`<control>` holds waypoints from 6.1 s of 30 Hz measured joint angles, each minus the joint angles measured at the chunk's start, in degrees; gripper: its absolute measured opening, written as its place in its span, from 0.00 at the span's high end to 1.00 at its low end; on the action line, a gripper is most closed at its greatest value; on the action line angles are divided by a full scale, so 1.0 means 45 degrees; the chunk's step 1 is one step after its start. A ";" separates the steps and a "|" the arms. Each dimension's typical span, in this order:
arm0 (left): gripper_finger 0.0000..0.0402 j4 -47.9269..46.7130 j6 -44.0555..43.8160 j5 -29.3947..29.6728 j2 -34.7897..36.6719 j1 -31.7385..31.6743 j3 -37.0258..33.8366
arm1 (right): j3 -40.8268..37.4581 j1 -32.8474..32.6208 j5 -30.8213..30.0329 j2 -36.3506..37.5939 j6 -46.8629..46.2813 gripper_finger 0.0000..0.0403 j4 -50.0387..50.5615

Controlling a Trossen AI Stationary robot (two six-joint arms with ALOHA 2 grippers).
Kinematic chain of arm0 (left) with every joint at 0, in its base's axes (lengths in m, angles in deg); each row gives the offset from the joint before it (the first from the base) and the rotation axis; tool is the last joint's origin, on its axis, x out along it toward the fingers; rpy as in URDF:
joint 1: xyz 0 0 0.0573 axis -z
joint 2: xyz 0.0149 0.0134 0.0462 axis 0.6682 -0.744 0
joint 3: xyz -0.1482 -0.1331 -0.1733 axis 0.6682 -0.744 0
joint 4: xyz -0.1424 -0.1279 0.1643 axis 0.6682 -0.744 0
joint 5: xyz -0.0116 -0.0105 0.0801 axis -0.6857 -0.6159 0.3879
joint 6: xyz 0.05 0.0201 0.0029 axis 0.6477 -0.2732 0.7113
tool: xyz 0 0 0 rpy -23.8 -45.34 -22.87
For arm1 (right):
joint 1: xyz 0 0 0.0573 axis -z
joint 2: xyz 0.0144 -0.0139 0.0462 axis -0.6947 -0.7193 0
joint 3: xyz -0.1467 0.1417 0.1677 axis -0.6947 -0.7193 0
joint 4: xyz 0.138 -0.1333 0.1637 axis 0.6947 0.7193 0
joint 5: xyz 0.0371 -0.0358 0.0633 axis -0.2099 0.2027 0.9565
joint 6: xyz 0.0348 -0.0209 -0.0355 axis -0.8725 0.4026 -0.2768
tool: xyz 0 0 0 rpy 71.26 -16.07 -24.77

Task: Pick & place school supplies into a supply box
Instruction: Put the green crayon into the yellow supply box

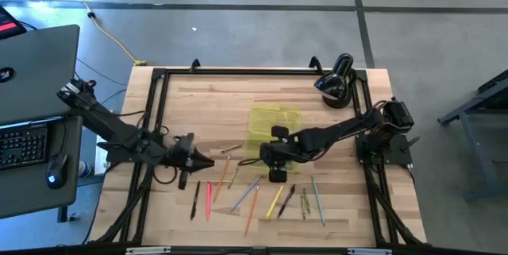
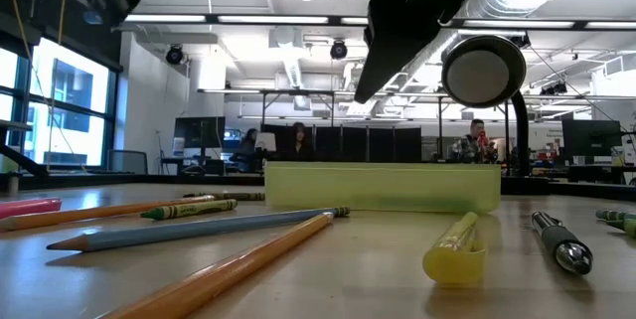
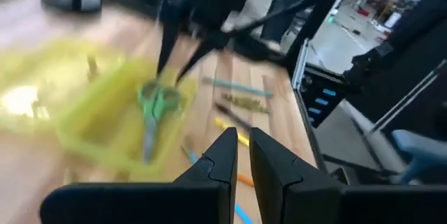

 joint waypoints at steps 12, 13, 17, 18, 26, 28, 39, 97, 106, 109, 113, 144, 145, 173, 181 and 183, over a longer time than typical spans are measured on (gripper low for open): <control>0.82 -0.0636 0.0878 0.2191 -0.1031 -0.0013 -0.0005 | -0.0006 -0.0023 -0.0275 0.0000 0.0000 0.78 -0.0016; 0.82 -0.0765 0.1188 0.2678 -0.1031 -0.0008 -0.0005 | -0.0006 -0.0023 -0.0275 0.0000 0.0000 0.78 -0.0019; 0.82 -0.1581 0.2275 0.4210 -0.1129 -0.0013 -0.0005 | -0.0006 -0.0023 -0.0275 0.0000 -0.0220 0.78 -0.0019; 0.82 -0.1800 0.2337 0.4535 -0.1181 -0.0013 -0.0005 | -0.0006 -0.0023 -0.0275 0.0000 -0.0272 0.78 -0.0019; 0.82 -0.1324 0.2189 0.4409 -0.2328 -0.0017 -0.0428 | -0.0006 -0.0023 -0.0270 0.0000 -0.0335 0.78 -0.0064; 0.82 -0.0949 0.2212 0.4574 -0.2776 -0.0017 -0.0607 | -0.0006 -0.0023 -0.0270 0.0000 -0.0335 0.78 -0.0112; 0.82 0.0470 0.4747 0.3156 -0.2870 -0.2188 -0.0613 | -0.0006 -0.0023 0.0156 0.0000 -0.0340 0.78 -0.0198; 0.55 0.0238 0.3162 -0.2222 -0.3336 -0.5836 -0.0876 | -0.0010 -0.0018 -0.0654 0.0000 -0.0568 0.78 -0.0772; 0.55 0.1915 0.3151 -0.1950 -0.4282 -0.5836 -0.1951 | -0.0010 -0.0018 -0.0649 0.0000 -0.0566 0.78 -0.0784; 0.55 0.2928 0.3112 -0.2096 -0.4945 -0.5836 -0.2089 | -0.0010 -0.0018 -0.0649 0.0000 -0.0573 0.78 -0.0791; 0.55 0.3967 0.3166 -0.2330 -0.5981 -0.5836 -0.2126 | -0.0010 -0.0021 -0.0651 0.0000 -0.0573 0.78 -0.0791; 0.55 0.6537 0.2826 -0.1563 -1.0221 -0.5807 -0.2055 | -0.0010 -0.0018 -0.0659 0.0000 -0.0534 0.78 -0.0869; 0.55 0.6744 0.2845 -0.1544 -1.0324 -0.5807 -0.2059 | -0.0010 -0.0018 -0.0659 0.0000 -0.0530 0.78 -0.0869; 0.65 1.2616 0.2147 0.0203 -1.4126 -0.5593 -0.2059 | -0.0010 -0.0023 -0.0657 -0.0005 -0.0189 0.78 -0.0912; 0.91 1.2661 0.2170 0.0350 -1.4126 -0.5589 -0.2090 | -0.0010 -0.0023 -0.0654 -0.0005 -0.0189 0.78 -0.0912; 0.91 1.2719 0.2177 0.0354 -1.4119 -0.5589 -0.2093 | -0.0010 -0.0023 -0.0659 -0.0005 -0.0189 0.78 -0.0911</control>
